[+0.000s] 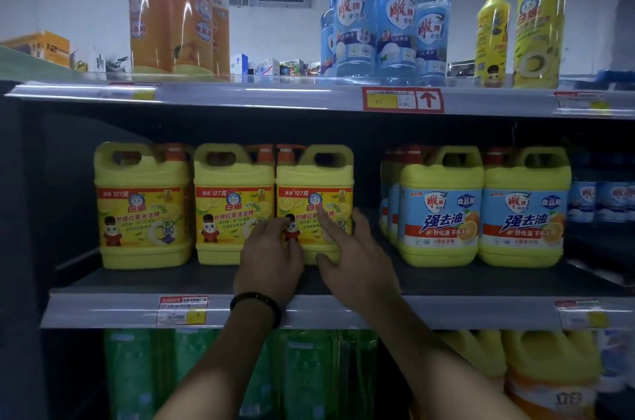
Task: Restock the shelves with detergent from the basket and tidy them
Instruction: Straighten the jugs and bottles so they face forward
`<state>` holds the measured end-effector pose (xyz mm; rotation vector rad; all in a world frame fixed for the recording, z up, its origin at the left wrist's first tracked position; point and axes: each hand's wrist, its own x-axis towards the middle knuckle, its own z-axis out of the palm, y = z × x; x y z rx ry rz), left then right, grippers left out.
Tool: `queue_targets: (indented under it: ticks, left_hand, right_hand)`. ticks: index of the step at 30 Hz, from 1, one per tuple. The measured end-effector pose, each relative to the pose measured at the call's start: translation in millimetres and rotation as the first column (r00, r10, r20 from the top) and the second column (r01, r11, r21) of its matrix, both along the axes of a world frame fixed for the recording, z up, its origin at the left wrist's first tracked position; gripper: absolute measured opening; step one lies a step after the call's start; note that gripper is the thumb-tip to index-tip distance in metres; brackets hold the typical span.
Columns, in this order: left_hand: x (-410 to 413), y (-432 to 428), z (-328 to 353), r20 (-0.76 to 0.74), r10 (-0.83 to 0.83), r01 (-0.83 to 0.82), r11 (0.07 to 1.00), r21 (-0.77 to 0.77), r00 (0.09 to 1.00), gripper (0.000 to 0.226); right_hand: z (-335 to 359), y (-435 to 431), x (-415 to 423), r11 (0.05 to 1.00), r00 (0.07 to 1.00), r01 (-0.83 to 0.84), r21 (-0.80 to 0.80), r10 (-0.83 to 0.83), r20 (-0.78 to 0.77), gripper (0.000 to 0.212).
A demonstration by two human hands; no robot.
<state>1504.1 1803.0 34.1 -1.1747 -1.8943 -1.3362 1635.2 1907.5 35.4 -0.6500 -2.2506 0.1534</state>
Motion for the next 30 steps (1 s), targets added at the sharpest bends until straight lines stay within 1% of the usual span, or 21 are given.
queue_targets:
  ticks: [4, 6, 8, 9, 10, 12, 13, 15, 18, 19, 21, 22, 26, 30]
  left_hand:
    - [1.3, -4.0, 3.9, 0.013, -0.029, 0.029, 1.0, -0.001, 0.999, 0.028]
    - [0.1, -13.2, 8.8, 0.0, -0.039, 0.039, 0.999, 0.02, 0.999, 0.028]
    - [-9.3, -28.7, 15.4, -0.018, 0.014, -0.013, 0.998, 0.058, 1.0, 0.032]
    - [-14.9, -39.1, 19.5, -0.008, 0.063, -0.063, 0.996, 0.064, 0.998, 0.037]
    - [-23.8, -48.4, 23.1, 0.024, 0.099, -0.1, 0.993, 0.059, 0.995, 0.042]
    - [-39.7, -64.5, 30.3, 0.176, 0.127, -0.136, 0.99, 0.04, 0.976, 0.056]
    - [-47.4, -69.2, 31.5, 0.258, 0.127, -0.136, 0.991, 0.017, 0.958, 0.063]
    - [-55.8, -77.2, 34.0, 0.316, 0.098, -0.102, 0.995, -0.004, 0.944, 0.07]
    - [-62.8, -82.1, 33.6, 0.402, 0.004, -0.002, 1.0, -0.005, 0.916, 0.056]
    - [-64.5, -81.9, 32.9, 0.437, -0.014, 0.022, 1.0, -0.014, 0.9, 0.059]
    - [-69.3, -80.2, 31.5, 0.481, -0.058, 0.075, 0.997, -0.016, 0.875, 0.074]
    - [-73.7, -77.8, 30.9, 0.503, -0.098, 0.107, 0.994, 0.012, 0.859, 0.075]
    - [-83.5, -71.7, 39.6, 0.63, -0.222, 0.21, 0.973, 0.096, 0.744, 0.058]
    - [-91.0, -68.8, 46.7, 0.687, -0.277, 0.238, 0.959, 0.154, 0.672, 0.056]
  right_hand:
    - [4.1, -5.9, 0.2, 0.997, 0.997, 0.063, 0.046, -0.065, 0.052, 0.079]
    - [4.9, -9.4, -1.8, 0.986, 0.989, 0.126, 0.109, -0.134, 0.069, 0.078]
    - [5.3, -18.7, -6.6, 0.961, 0.977, 0.199, 0.194, -0.209, 0.034, 0.072]
    - [5.5, -26.7, -11.5, 0.953, 0.976, 0.212, 0.215, -0.216, -0.009, 0.068]
    - [6.2, -36.2, -18.1, 0.954, 0.98, 0.2, 0.222, -0.194, -0.052, 0.065]
    - [8.2, -55.8, -36.9, 0.972, 0.989, 0.127, 0.197, -0.108, -0.101, 0.06]
    - [8.4, -64.4, -47.5, 0.981, 0.992, 0.088, 0.171, -0.071, -0.101, 0.057]
    - [8.9, -76.9, -64.3, 0.994, 0.998, 0.032, 0.103, -0.025, -0.062, 0.052]
    - [4.7, -83.2, -74.0, 0.999, 0.999, 0.045, 0.019, -0.045, 0.016, 0.054]
    - [2.5, -82.9, -75.0, 0.998, 0.998, 0.065, 0.022, -0.065, 0.026, 0.057]
    - [0.1, -82.6, -76.4, 0.994, 0.994, 0.097, 0.045, -0.099, 0.043, 0.065]
    - [-0.7, -82.6, -77.7, 0.993, 0.993, 0.104, 0.054, -0.107, 0.05, 0.069]
    - [-1.6, -80.9, -76.8, 0.996, 0.994, 0.08, 0.03, -0.082, 0.071, 0.081]
    - [4.6, -83.5, -74.7, 0.998, 0.991, 0.062, 0.003, -0.062, 0.116, 0.081]
